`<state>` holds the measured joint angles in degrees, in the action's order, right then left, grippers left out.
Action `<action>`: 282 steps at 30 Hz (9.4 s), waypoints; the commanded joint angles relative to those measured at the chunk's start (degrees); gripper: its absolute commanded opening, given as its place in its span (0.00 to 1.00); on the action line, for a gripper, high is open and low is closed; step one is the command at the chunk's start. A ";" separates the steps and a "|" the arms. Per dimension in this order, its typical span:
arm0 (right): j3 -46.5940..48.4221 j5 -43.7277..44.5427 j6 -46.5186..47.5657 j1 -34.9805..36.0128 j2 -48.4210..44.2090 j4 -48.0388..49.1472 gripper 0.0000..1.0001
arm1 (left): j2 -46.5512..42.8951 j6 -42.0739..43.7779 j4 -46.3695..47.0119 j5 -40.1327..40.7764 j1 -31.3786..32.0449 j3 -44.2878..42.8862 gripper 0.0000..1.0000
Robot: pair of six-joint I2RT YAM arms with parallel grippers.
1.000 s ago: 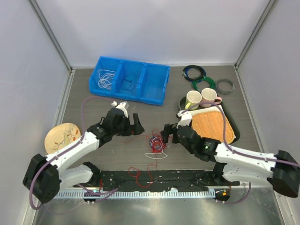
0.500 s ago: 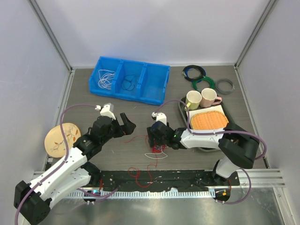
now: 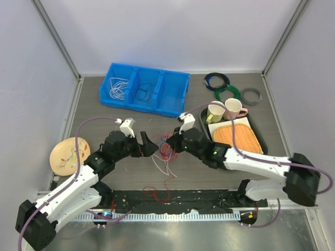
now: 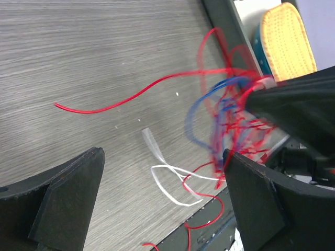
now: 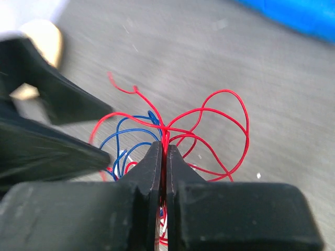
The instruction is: Untangle the cables
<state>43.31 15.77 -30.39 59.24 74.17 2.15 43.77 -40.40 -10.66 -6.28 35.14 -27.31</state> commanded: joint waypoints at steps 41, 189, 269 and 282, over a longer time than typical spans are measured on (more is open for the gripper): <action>-1.47 12.88 -1.60 -2.20 -23.46 9.45 0.01 | 23.36 -1.43 41.50 -30.28 1.95 1.30 0.68; -13.69 8.22 18.97 -5.19 -8.87 18.33 0.84 | 73.74 23.88 9.42 -3.12 -39.79 -77.54 0.00; 35.69 -28.68 17.64 -5.10 36.28 -1.71 0.76 | 8.88 -11.28 13.38 1.71 2.39 8.24 0.00; 43.26 -35.89 20.28 -5.10 44.04 -10.32 0.55 | 6.50 -10.75 10.83 3.74 2.57 8.15 0.00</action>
<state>83.85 -15.92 -11.68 53.56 117.69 -6.13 50.85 -52.99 -2.33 -1.74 37.39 -17.63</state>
